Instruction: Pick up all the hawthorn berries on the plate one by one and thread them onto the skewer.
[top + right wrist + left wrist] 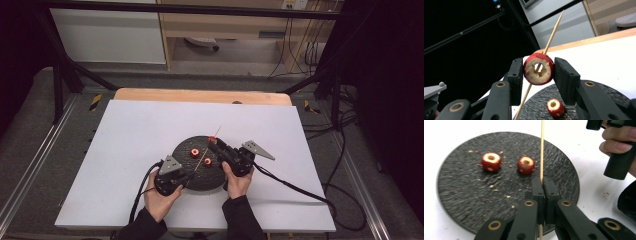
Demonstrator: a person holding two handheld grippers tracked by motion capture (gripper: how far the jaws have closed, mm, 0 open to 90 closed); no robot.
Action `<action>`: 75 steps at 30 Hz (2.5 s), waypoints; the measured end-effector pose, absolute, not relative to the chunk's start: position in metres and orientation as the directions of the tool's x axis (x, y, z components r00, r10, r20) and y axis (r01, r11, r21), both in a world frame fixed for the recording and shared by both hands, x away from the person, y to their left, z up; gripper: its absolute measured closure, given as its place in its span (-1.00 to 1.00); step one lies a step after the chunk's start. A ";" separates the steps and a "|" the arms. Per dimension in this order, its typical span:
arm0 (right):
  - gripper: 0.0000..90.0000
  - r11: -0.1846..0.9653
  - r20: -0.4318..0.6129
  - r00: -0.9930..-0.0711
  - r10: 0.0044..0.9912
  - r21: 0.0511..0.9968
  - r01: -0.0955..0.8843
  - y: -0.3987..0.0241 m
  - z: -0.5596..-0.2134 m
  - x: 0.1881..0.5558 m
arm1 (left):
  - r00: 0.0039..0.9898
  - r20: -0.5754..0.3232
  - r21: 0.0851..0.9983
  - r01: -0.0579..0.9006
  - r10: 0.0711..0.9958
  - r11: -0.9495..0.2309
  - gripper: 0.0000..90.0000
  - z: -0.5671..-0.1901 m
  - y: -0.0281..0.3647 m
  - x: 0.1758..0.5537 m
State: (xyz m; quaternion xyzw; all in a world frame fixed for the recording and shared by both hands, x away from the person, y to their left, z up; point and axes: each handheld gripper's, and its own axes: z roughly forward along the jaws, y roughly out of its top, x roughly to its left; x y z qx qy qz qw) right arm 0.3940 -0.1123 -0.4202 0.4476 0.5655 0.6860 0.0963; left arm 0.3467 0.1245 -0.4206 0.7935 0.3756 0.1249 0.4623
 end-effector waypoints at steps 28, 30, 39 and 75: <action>0.36 -0.310 0.542 -0.611 0.578 0.838 0.450 -0.113 -0.427 0.377 | 0.709 -0.101 0.844 0.432 0.698 -0.317 0.98 -0.396 0.107 0.358; 0.36 -0.304 0.548 -0.610 0.573 0.833 0.462 -0.111 -0.429 0.376 | 0.709 -0.102 0.842 0.436 0.698 -0.320 0.98 -0.397 0.106 0.358; 0.09 -0.265 0.526 -0.613 0.590 0.843 0.468 -0.115 -0.424 0.375 | 0.710 -0.102 0.847 0.429 0.697 -0.313 0.98 -0.399 0.121 0.355; -0.63 0.548 0.135 -0.733 0.666 0.579 0.604 -0.087 -0.393 0.435 | 0.700 -0.098 0.796 0.482 0.707 -0.366 0.97 -0.429 0.228 0.332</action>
